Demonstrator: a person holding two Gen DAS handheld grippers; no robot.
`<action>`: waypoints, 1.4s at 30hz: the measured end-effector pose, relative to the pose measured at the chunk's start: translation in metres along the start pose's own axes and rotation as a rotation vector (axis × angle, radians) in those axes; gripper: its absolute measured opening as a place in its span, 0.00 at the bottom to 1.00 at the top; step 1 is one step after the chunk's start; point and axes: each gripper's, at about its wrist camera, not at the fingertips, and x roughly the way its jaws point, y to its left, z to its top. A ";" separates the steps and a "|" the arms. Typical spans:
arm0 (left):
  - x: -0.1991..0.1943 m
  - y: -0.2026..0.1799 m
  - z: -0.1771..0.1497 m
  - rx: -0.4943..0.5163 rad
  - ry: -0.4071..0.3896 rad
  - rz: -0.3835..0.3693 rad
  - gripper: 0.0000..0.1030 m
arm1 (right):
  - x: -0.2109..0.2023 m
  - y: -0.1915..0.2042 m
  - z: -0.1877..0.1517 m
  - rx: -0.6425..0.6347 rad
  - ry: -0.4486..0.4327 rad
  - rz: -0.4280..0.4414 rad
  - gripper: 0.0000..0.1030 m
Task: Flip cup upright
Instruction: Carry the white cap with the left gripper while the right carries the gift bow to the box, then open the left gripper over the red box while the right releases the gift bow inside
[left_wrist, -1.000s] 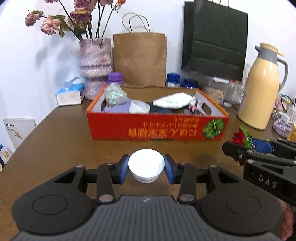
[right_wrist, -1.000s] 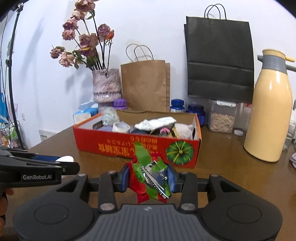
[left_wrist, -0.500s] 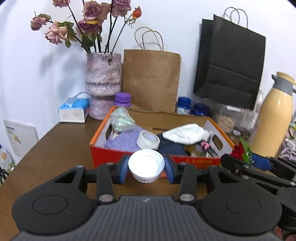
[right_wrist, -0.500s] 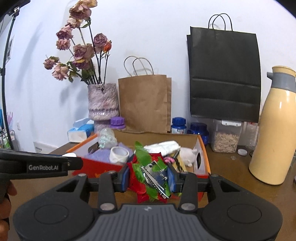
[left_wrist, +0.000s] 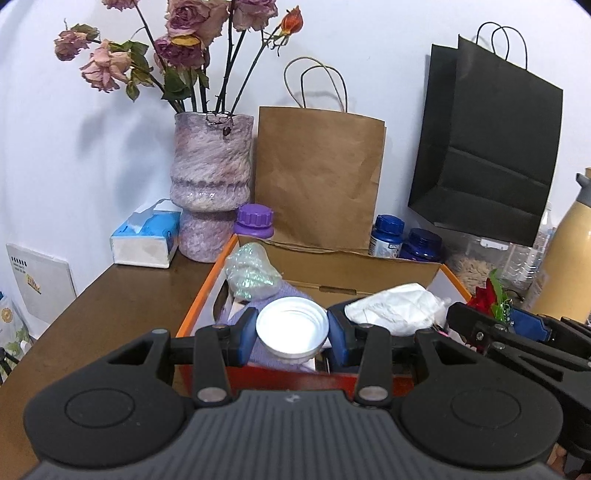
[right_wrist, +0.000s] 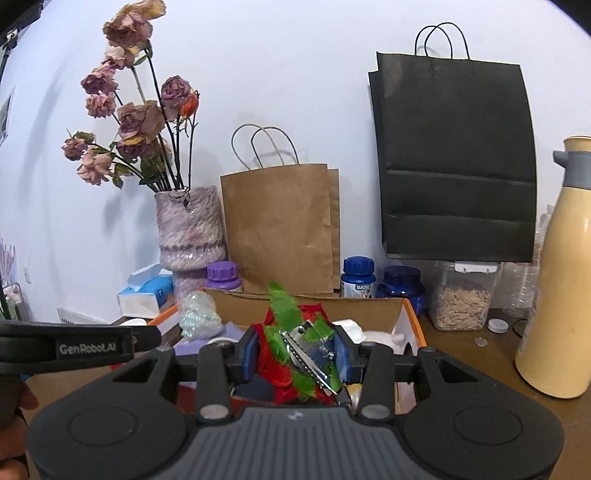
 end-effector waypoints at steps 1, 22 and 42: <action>0.005 -0.001 0.002 0.002 0.000 0.000 0.40 | 0.005 0.000 0.001 0.000 0.002 0.002 0.38; 0.080 -0.002 0.028 0.053 -0.023 0.043 0.40 | 0.080 -0.002 0.021 -0.068 0.004 -0.006 0.38; 0.117 0.004 0.025 0.095 0.020 0.046 0.57 | 0.117 -0.015 0.015 -0.119 0.069 -0.035 0.43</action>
